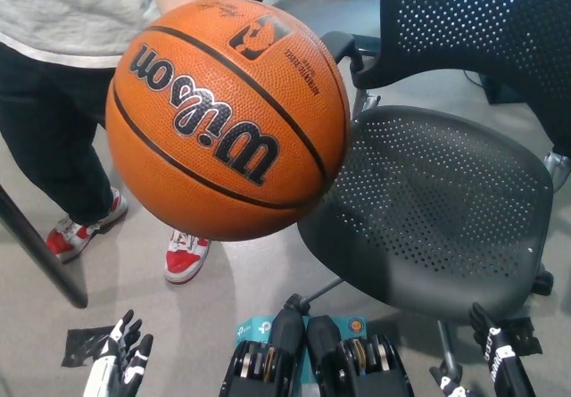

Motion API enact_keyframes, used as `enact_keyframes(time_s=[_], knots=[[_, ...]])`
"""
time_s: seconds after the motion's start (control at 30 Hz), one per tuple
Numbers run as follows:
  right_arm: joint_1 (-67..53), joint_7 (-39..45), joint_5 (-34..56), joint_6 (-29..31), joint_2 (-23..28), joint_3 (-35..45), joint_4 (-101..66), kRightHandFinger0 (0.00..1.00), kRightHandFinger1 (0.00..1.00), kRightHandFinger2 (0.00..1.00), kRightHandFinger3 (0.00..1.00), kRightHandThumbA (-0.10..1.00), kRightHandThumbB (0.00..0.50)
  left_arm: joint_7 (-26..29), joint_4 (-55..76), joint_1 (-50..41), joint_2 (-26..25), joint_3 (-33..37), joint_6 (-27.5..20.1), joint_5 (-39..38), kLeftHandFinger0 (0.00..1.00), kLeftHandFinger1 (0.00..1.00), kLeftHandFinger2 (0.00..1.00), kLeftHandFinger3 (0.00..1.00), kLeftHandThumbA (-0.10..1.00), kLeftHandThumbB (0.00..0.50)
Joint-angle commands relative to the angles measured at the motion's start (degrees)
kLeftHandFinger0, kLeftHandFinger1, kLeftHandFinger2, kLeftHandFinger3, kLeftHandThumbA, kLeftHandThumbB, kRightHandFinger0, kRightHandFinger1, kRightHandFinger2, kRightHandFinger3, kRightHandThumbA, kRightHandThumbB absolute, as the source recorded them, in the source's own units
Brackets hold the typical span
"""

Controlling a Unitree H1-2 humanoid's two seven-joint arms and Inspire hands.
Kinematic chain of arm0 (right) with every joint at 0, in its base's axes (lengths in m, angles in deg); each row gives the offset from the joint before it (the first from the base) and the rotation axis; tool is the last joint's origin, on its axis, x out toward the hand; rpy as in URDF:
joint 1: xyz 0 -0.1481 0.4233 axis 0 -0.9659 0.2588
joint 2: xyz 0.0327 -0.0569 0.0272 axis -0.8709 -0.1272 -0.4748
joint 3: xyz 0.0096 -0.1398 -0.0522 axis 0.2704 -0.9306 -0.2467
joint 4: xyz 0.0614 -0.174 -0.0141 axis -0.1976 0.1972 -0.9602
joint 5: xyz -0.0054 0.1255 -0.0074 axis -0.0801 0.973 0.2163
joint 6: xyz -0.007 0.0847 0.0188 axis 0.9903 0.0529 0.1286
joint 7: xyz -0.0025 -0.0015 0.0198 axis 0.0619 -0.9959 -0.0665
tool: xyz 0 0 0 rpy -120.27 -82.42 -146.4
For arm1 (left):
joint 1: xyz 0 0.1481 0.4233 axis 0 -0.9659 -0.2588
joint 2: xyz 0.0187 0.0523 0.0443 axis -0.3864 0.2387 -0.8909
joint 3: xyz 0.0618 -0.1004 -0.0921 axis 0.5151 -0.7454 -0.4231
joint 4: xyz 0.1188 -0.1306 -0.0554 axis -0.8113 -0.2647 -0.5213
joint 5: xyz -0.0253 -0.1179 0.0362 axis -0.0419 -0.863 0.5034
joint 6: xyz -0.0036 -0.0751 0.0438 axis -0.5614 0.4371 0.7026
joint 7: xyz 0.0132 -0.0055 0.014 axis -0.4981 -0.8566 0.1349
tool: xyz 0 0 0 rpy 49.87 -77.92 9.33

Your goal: The robot grabs the basketball from a person using both hands and then drops it on the black chair in the front

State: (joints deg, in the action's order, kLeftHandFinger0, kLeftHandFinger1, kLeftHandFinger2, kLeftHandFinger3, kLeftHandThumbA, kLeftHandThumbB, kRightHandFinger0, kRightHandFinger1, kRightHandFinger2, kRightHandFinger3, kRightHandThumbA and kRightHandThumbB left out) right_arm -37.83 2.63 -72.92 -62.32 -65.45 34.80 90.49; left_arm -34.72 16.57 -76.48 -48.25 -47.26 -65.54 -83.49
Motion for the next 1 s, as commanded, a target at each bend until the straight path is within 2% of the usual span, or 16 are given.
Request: enact_keyframes(time_s=[0.0, 0.03, 0.23, 0.27, 0.33, 0.57, 0.6, 0.7, 0.73, 0.8, 0.97], knots=[[-1.5, -1.9, 2.7, -4.9, 1.2, 4.5, -36.2, 1.0, 1.0, 1.0, 1.0, 0.47, 0.321, 0.4, 28.0, -1.2, -0.3, -3.4, -0.5, -7.3, 1.0, 1.0, 1.0, 1.0, 1.0, 0.054], [-1.5, -1.9, 2.7, -5.0, 1.2, 4.5, -36.2, 1.0, 1.0, 1.0, 1.0, 0.44, 0.343, 0.4, 28.1, -1.2, -0.3, -3.4, -0.4, -7.3, 1.0, 1.0, 1.0, 1.0, 1.0, 0.061], [-1.5, -1.0, 6.6, -6.3, 1.2, 4.0, -37.0, 1.0, 1.0, 1.0, 1.0, 0.42, 0.331, 0.1, 28.4, -1.3, -0.1, -3.7, 0.1, -7.5, 1.0, 1.0, 1.0, 1.0, 1.0, 0.057], [-1.5, -1.0, 9.2, -7.3, 1.1, 3.9, -38.2, 1.0, 1.0, 1.0, 1.0, 0.89, 0.336, -0.1, 29.4, -0.9, -0.1, -3.9, 0.3, -9.1, 1.0, 1.0, 1.0, 1.0, 1.0, 0.034], [-1.4, -0.3, 11.5, -7.5, 1.7, 3.8, -38.7, 1.0, 1.0, 1.0, 1.0, 1.0, 0.325, 0.0, 29.6, -0.5, 0.0, -4.2, 0.2, -8.8, 1.0, 1.0, 1.0, 1.0, 1.0, 0.048], [-1.0, 0.3, 15.0, -8.8, 1.4, 4.4, -39.2, 1.0, 1.0, 1.0, 1.0, 1.0, 0.334, -0.2, 30.3, -0.3, 0.4, -4.9, 1.4, -9.1, 1.0, 1.0, 1.0, 1.0, 1.0, 0.049], [-0.7, 0.3, 15.8, -9.3, 1.1, 4.4, -39.2, 1.0, 1.0, 1.0, 1.0, 1.0, 0.367, -0.5, 30.0, -0.1, 0.1, -4.9, 1.6, -9.0, 1.0, 1.0, 1.0, 1.0, 1.0, 0.054], [0.0, 0.7, 16.9, -9.1, 1.2, 4.4, -39.1, 1.0, 1.0, 1.0, 1.0, 1.0, 0.37, -0.7, 30.4, 0.2, 0.0, -5.1, 1.8, -9.9, 1.0, 1.0, 1.0, 1.0, 1.0, 0.05], [0.4, 1.1, 16.4, -8.5, 1.4, 4.3, -39.2, 1.0, 1.0, 1.0, 1.0, 1.0, 0.328, -0.6, 30.7, 0.6, 0.2, -5.4, 1.4, -11.1, 1.0, 1.0, 1.0, 1.0, 1.0, 0.051], [1.7, 1.4, 17.5, -9.4, 1.6, 4.2, -39.4, 1.0, 1.0, 1.0, 1.0, 1.0, 0.35, -0.9, 31.8, 1.4, -0.4, -5.8, 3.0, -13.4, 1.0, 1.0, 1.0, 1.0, 1.0, 0.06], [8.0, 2.7, 20.0, -12.3, 2.6, 3.3, -39.2, 1.0, 1.0, 1.0, 1.0, 1.0, 0.32, 0.0, 36.1, 5.5, -1.5, -7.6, 9.0, -14.9, 1.0, 1.0, 1.0, 1.0, 1.0, 0.083]])
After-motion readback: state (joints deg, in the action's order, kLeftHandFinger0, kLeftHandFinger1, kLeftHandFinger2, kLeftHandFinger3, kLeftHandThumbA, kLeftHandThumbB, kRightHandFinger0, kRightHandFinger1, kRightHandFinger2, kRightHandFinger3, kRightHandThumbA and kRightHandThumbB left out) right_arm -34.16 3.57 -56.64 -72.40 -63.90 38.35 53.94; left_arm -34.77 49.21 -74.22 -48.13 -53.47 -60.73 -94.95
